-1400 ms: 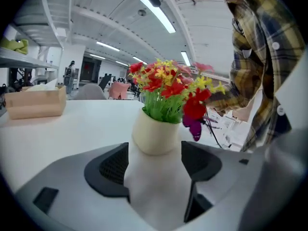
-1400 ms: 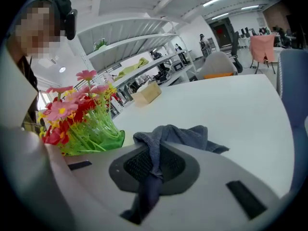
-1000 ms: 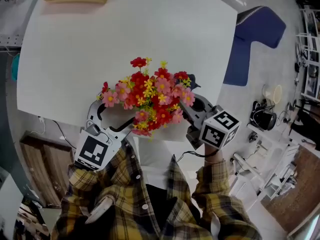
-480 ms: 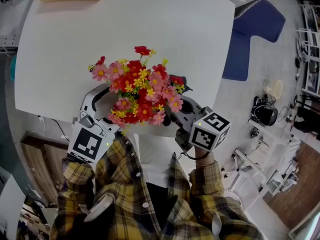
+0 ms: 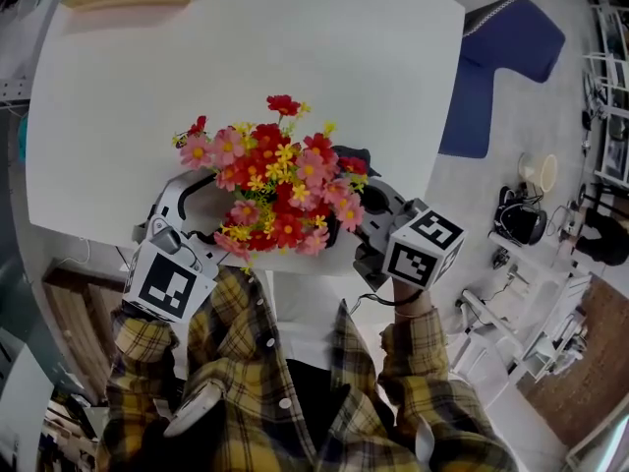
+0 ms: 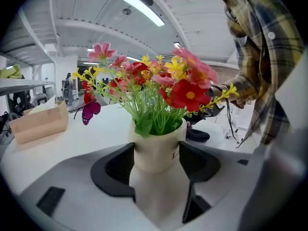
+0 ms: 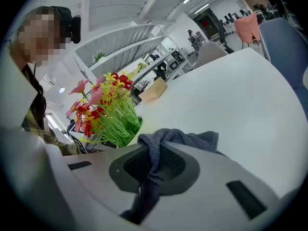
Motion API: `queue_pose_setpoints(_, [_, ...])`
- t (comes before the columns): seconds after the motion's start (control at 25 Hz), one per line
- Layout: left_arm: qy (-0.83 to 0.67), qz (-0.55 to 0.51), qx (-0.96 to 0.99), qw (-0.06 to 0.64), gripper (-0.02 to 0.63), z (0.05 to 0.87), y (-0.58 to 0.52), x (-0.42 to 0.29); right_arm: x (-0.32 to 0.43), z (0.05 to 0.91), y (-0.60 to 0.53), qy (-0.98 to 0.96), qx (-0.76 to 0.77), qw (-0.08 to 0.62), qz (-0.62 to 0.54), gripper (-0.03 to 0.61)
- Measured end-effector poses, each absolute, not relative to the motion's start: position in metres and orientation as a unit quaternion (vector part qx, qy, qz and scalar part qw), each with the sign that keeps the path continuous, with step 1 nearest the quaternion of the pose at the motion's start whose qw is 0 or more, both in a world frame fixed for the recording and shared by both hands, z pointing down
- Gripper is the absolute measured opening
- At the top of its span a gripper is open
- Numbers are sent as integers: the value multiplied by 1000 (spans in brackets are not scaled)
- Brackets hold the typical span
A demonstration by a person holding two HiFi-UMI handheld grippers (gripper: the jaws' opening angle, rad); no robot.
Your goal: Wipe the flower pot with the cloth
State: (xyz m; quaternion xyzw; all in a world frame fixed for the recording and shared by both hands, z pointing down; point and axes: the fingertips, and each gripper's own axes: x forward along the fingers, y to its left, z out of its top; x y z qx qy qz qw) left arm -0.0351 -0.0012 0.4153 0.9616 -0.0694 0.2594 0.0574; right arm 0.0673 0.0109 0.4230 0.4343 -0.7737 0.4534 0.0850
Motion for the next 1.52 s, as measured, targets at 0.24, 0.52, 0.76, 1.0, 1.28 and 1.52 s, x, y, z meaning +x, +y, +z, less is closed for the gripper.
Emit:
queue_pose_setpoints(0.24, [-70, 252, 964, 47, 278, 407, 4, -39, 73, 408, 0, -782, 439, 100, 431, 11])
queue_pose_setpoints(0.52, [-64, 251, 965, 38, 278, 399, -1, -39, 76, 401, -17, -798, 419, 119, 417, 11])
queue_pose_setpoints(0.76, [-52, 252, 966, 38, 278, 404, -9, -36, 75, 406, -45, -826, 368, 146, 401, 11])
queue_pose_setpoints(1.0, [-15, 256, 966, 36, 278, 409, -23, -16, 78, 410, -78, -860, 281, 181, 385, 11])
queue_pose_setpoints(1.28, [71, 274, 959, 10, 278, 410, -33, -5, 63, 410, -99, -883, 195, 213, 370, 11])
queue_pose_setpoints(1.52, [149, 284, 947, -21, 279, 412, -32, -2, 52, 413, -104, -883, 174, 223, 374, 11])
